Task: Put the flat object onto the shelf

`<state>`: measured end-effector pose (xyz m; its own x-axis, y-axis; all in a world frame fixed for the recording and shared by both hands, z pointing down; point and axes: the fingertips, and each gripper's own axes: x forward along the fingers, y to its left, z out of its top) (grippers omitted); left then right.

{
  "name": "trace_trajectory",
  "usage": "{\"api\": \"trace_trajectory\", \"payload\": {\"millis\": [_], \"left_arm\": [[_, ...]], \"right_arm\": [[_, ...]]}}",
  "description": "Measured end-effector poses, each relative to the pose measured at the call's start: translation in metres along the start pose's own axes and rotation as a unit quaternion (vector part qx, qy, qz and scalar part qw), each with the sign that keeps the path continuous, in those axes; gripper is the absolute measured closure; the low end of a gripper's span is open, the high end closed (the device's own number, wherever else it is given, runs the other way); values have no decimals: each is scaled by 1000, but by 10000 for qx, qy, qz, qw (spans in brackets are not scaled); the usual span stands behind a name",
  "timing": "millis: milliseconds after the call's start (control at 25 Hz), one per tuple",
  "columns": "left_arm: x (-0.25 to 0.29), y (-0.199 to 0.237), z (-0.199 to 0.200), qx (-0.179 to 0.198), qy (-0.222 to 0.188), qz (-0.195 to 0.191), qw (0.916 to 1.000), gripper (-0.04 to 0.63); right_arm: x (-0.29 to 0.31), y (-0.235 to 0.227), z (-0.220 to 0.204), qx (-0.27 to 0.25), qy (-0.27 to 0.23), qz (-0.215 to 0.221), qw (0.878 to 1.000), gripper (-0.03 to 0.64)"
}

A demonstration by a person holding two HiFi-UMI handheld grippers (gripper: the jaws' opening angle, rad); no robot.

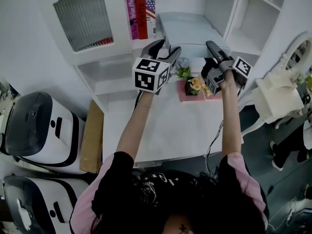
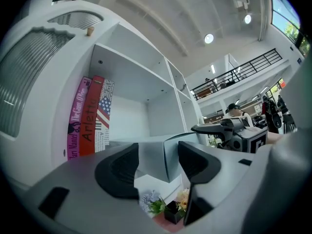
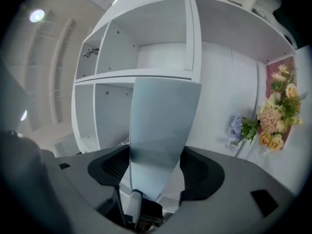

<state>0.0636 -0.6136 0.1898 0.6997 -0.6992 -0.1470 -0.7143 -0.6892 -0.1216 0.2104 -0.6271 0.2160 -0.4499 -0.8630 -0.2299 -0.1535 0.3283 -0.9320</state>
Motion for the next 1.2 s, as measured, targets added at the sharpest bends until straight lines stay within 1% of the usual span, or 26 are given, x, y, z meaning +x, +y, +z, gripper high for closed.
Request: {"api": "trace_trajectory", "payload": {"millis": [120,280,360,440,520,600,680,800,920,1080,1200], "left_arm": [[0,-1,-1,-101,-47,22,9999,330],[-1,-2,-1,-303,-120,47,9995,330],[-3,-2,-1,-257,-89,110,9996,330],[-6,-5,-2,-84,67,194,9998,330],[-13,-13,-3,101,196,228,9995,330],[-24,-25,-4,79,140,179,9997,330],[-35,-40,-8,-78,75,54,9999,330],[-49,-64,-21,-167,182,-101,9996,330],[-64,-85,-31,-143,302,-166,9993,330],[-87,-109,-46,-274,340,-150,9989,331],[-108,-126,-64,-370,350,8,9987,337]], "right_arm": [[-12,2,-5,-285,126,-10,9995,305],[-26,6,-13,-359,269,56,9990,305],[-32,6,-17,-375,322,67,9988,305],[-38,4,-23,-482,395,58,9980,305],[-47,4,-31,-701,492,47,9963,307],[-56,3,-39,-1014,603,21,9930,307],[-65,3,-48,-1346,712,-23,9883,307],[-81,0,-61,-1748,868,-76,9807,307],[-96,0,-76,-1957,1003,-17,9755,307],[-119,-1,-96,-2235,1138,205,9678,307],[-144,-13,-116,-2483,1245,37,9606,307]]}}
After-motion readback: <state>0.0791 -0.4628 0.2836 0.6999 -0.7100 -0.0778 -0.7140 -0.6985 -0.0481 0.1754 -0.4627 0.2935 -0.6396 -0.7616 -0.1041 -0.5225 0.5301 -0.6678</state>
